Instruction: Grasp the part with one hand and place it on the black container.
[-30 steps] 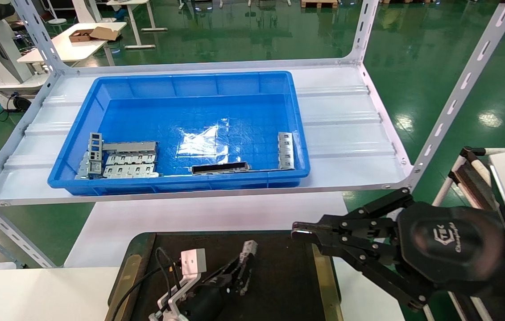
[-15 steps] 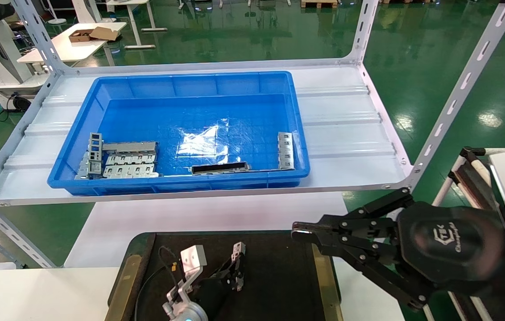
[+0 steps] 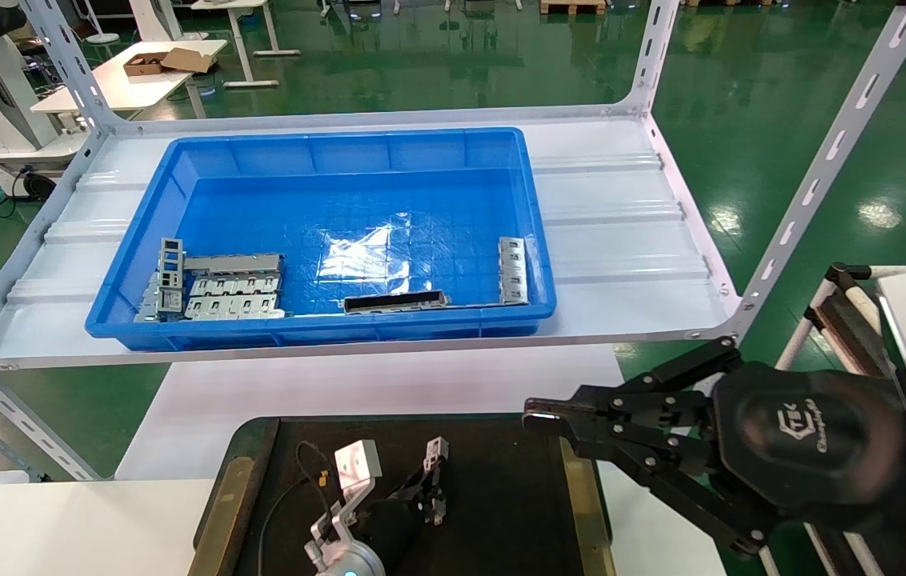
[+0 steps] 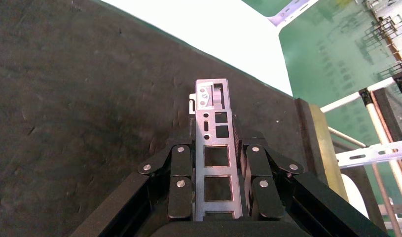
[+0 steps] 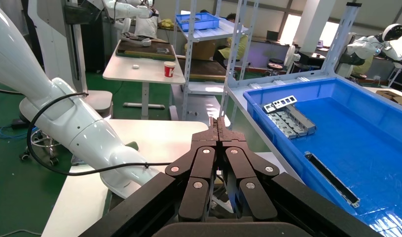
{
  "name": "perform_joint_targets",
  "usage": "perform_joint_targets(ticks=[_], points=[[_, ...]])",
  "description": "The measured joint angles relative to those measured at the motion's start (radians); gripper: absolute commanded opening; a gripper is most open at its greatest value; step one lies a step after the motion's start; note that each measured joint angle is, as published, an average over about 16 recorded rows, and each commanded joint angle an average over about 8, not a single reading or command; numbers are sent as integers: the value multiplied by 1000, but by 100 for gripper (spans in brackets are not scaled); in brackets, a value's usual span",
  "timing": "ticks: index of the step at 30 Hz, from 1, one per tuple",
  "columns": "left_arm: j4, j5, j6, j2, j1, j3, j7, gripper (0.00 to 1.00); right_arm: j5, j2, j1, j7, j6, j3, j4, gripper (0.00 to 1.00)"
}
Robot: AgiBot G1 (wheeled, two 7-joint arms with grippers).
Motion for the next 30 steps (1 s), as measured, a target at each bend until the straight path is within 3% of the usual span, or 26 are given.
perform_joint_targets(ticks=[1, 3, 8, 9, 11, 22, 30], points=[[1, -3, -3, 0, -1, 6, -2, 0, 0, 0, 0, 0, 0, 0, 0, 5], [3, -7, -10, 0, -3, 18, -7, 7, 0, 0, 0, 0, 0, 0, 0, 29], [10, -18, -22, 0, -8, 43, -20, 69, 0, 0, 0, 0, 0, 0, 0, 91], [11, -20, -24, 0, -9, 48, -23, 82, 0, 0, 0, 0, 0, 0, 0, 99], [13, -23, -28, 0, -12, 57, -28, 100, 0, 0, 0, 0, 0, 0, 0, 100], [-21, -1, -20, -22, -19, 79, -53, 100, 0, 0, 0, 0, 0, 0, 0, 100], [-140, 65, 56, -105, -3, 52, -55, 100, 0, 0, 0, 0, 0, 0, 0, 100]])
